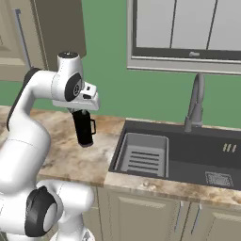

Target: Turn on the sink faucet and place the jug under the water for a few seconds to fill it up.

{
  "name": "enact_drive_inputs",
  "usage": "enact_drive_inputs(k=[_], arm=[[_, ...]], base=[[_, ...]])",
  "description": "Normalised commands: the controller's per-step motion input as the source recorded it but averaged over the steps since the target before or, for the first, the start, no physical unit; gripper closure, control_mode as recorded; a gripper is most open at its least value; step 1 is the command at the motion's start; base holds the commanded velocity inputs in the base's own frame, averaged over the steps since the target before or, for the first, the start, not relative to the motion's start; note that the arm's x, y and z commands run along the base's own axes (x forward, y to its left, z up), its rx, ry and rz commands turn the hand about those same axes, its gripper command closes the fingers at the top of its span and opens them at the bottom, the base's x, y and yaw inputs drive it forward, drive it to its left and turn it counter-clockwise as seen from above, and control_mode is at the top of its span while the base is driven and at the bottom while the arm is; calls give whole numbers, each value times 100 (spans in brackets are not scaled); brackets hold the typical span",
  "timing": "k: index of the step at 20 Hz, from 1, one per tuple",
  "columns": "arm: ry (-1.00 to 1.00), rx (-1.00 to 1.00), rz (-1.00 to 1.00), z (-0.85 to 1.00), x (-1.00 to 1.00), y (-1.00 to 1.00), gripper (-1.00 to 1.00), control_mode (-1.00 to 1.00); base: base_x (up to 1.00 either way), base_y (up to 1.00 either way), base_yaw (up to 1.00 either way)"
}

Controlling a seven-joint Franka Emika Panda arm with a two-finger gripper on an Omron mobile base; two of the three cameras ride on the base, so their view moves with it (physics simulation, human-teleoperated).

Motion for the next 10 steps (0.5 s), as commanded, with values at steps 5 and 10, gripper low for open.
enact_drive_inputs(k=[5,10], arm=[[0,0,0,0,0,0,-100,100],[0,0,0,0,0,0,-100,100]], base=[[-7,-3,-1],[0,-80,-1]])
